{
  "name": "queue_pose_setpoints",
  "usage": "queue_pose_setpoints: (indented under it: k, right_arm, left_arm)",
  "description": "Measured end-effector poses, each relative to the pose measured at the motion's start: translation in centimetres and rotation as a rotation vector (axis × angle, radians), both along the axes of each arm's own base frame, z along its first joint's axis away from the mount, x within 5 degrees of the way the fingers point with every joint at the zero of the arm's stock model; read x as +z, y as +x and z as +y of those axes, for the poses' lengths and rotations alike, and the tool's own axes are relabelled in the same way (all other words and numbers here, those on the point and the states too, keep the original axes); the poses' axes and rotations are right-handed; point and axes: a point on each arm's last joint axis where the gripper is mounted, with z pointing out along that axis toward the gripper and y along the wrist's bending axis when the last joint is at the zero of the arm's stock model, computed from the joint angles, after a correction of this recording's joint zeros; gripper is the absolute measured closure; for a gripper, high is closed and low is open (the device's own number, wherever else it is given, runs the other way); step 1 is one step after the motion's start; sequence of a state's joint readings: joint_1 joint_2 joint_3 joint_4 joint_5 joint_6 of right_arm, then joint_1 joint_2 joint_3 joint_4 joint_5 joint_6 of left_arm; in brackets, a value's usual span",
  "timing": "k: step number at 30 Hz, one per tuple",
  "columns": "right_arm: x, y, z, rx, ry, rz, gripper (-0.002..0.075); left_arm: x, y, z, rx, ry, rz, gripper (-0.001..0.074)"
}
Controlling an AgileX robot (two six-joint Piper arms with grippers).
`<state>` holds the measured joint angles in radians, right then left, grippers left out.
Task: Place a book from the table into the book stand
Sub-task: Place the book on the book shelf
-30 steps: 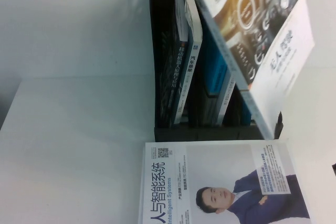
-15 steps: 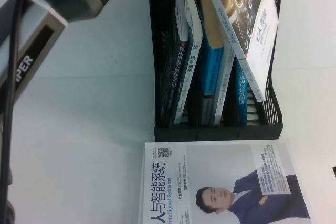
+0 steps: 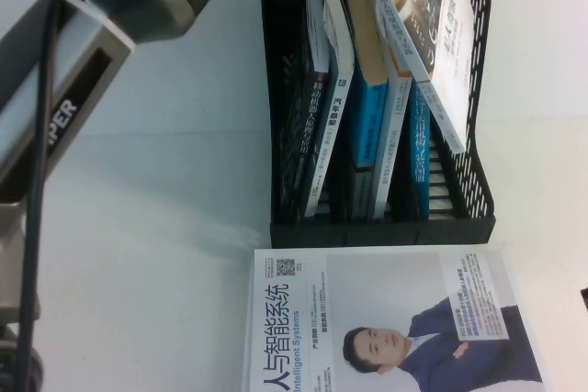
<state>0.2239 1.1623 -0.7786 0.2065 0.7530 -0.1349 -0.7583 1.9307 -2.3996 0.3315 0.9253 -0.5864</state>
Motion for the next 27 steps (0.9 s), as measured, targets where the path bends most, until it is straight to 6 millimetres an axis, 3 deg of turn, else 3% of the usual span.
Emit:
queue_pose_setpoints:
  k: [13, 21, 27]
  right_arm:
    - [0.0, 0.0, 0.0, -0.001, 0.006, 0.005, 0.0729]
    - [0.0, -0.1, 0.1, -0.003, 0.015, 0.007, 0.0729]
    - [0.0, -0.1, 0.1, 0.006, 0.016, 0.006, 0.0729]
  left_arm:
    - [-5.4, 3.8, -3.6, -0.011, 0.057, 0.004, 0.0636]
    - [-6.0, 4.0, -4.3, -0.055, 0.053, 0.0, 0.0629]
    - [-5.1, 4.1, -4.1, -0.055, 0.076, -0.085, 0.0486]
